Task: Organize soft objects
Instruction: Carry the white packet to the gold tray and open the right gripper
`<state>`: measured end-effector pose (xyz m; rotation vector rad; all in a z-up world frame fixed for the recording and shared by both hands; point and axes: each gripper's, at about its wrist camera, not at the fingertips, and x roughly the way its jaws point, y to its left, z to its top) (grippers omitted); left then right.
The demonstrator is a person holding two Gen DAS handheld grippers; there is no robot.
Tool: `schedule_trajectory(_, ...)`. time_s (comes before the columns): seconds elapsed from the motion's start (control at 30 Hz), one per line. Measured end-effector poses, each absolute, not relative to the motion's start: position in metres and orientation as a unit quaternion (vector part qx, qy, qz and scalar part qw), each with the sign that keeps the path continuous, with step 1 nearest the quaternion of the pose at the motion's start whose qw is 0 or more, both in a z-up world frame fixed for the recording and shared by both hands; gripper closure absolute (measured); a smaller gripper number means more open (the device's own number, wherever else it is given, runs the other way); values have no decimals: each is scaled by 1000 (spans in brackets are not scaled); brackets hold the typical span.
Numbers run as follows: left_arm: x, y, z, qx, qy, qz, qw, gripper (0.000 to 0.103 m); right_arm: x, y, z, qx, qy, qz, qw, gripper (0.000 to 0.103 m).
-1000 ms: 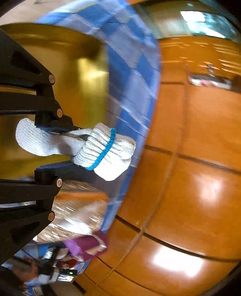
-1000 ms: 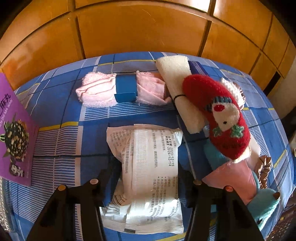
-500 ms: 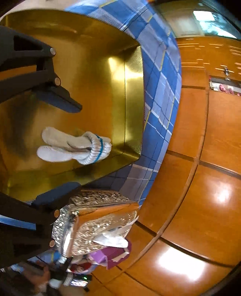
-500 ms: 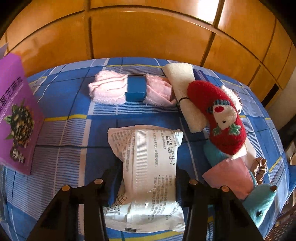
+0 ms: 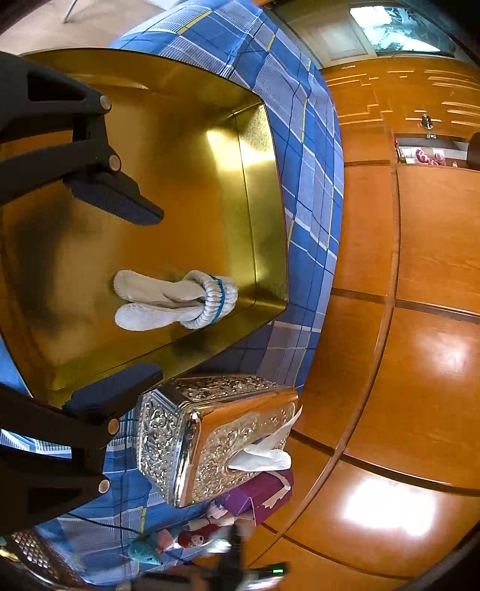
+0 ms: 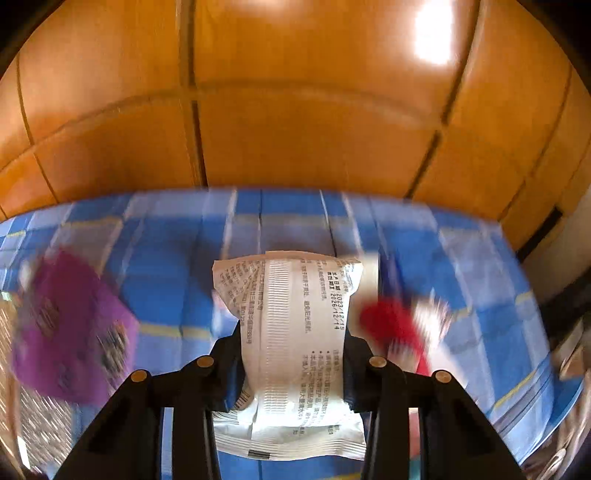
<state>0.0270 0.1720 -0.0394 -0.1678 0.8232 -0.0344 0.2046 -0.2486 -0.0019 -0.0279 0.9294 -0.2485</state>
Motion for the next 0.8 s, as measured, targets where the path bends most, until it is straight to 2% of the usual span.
schedule_trajectory(0.2,21,175,-42,-77,405,-15,911,25,237,-188,65,-60,394,-62,915,63)
schedule_trajectory(0.4,14,189,-41,-85,400,3,912,25,216,-74,101,-123,335,115,927,63)
schedule_trajectory(0.53,12,210,-40,-94,394,36,913,25,174,-9,94,-150,323,227,907,63)
schedule_trajectory(0.8,4,264,-28,-122,360,131,916,23,70,75,26,-183,358,374,836,62)
